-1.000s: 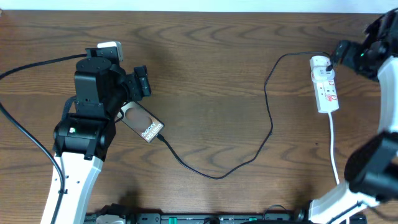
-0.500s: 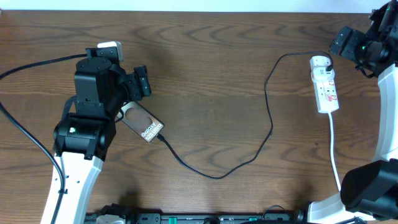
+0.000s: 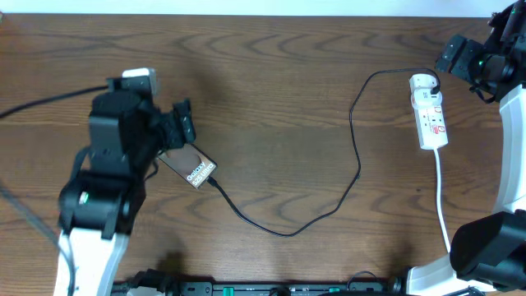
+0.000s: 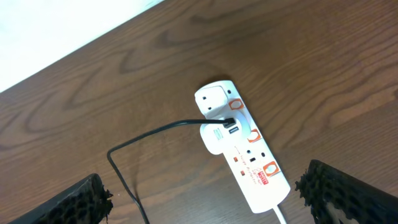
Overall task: Plug charger to phone and switch on socket
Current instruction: 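Lift the right gripper away from the power strip, then open the left gripper, release the phone and pull back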
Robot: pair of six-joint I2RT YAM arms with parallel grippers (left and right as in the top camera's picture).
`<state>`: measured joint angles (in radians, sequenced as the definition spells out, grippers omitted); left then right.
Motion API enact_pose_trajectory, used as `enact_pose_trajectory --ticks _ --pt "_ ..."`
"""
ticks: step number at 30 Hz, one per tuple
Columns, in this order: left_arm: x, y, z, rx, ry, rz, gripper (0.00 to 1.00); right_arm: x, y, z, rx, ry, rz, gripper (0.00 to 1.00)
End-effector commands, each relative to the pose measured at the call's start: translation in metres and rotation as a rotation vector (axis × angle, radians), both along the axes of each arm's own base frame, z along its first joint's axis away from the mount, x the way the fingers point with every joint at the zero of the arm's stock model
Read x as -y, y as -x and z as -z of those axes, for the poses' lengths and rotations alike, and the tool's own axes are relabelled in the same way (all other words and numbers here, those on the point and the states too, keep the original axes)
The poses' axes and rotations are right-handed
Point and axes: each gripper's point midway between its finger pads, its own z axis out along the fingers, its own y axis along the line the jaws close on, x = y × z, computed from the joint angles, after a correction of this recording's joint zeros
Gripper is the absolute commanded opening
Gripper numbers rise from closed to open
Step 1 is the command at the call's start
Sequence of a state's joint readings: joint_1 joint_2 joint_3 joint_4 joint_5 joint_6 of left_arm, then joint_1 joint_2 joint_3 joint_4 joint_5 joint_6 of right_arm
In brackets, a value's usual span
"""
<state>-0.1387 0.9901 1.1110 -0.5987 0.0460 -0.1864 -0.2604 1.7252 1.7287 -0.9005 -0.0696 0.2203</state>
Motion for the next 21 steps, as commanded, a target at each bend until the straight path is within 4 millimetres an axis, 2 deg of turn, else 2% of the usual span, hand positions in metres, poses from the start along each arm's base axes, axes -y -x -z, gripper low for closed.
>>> enact_pose_trajectory --ticks 1,5,10,16,21 --pt "-0.004 0.024 -0.009 0.075 0.015 -0.010 0.88 0.002 0.000 -0.004 0.008 0.004 0.016 0.99" --pt "-0.008 0.040 -0.014 0.236 0.038 -0.014 0.88 0.002 0.000 -0.004 0.008 0.004 0.016 0.99" --pt "-0.010 0.049 -0.012 0.527 0.086 0.005 0.88 0.002 0.000 -0.004 0.008 0.004 0.016 0.99" --pt "-0.016 0.068 0.014 0.804 0.083 0.010 0.88 0.002 0.000 -0.004 0.008 0.004 0.016 0.99" --pt "-0.016 0.078 0.034 0.862 0.011 0.020 0.88 0.002 0.000 -0.004 0.008 0.004 0.016 0.99"
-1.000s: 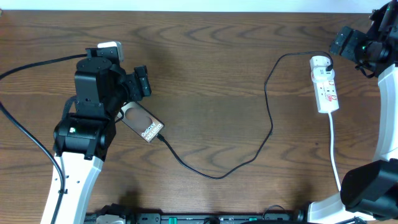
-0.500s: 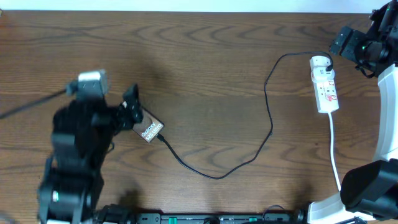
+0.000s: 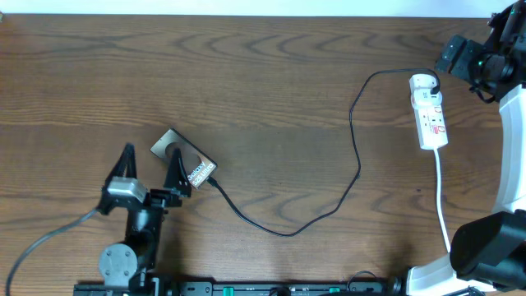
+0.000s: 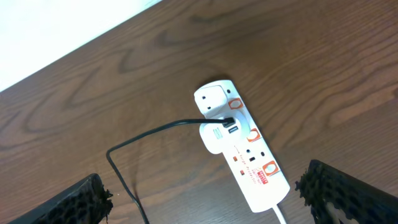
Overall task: Plug charger to phone and switch on socket
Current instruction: 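Open the left gripper, release the phone and pull back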
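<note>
The phone lies flat at the left of the table with the black charger cable plugged into its lower right end. My left gripper stands open just beside the phone's near left side, holding nothing. The cable runs to the white charger seated in the white power strip, which lies at the far right as the power strip. Its small red switches show. My right gripper hangs open above the strip, one finger at each side of the frame.
The strip's white lead runs down the right side toward the near edge. The right arm stands at the far right corner. The table's pale far edge lies beyond the strip.
My left arm covered the phone's upper left end; now it sits back near the table's front edge, gripper open beside the uncovered phone. The right gripper and the strip have not moved.
</note>
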Robot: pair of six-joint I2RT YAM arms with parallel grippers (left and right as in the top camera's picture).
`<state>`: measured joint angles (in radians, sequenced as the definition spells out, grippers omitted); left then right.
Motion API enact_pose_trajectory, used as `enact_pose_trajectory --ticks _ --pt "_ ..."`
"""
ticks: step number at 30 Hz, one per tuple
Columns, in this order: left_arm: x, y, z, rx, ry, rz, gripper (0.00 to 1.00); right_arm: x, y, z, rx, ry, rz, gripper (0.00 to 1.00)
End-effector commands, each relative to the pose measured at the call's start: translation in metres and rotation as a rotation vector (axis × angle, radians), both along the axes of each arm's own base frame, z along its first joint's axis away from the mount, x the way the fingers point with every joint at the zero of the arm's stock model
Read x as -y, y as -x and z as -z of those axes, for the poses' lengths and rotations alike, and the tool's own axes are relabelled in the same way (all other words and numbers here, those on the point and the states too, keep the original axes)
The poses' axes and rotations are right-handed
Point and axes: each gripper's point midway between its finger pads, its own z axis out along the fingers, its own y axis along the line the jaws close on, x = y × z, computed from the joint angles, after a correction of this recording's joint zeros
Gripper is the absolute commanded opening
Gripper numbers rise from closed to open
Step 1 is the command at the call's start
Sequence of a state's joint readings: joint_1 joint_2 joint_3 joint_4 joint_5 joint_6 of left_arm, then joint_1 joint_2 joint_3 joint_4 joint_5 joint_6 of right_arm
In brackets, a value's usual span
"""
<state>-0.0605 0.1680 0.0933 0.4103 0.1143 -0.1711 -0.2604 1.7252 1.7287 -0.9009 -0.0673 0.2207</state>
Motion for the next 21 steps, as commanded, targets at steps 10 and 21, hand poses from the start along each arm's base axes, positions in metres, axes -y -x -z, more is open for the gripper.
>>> enact_pose_trajectory --ticks 10,21 --pt "-0.002 0.001 0.063 -0.151 -0.145 -0.029 0.88 0.002 -0.001 -0.004 0.009 0.002 0.014 0.99" --pt "-0.005 0.002 0.121 -0.380 -0.172 -0.026 0.88 0.002 -0.001 -0.004 0.009 0.002 0.014 0.99"
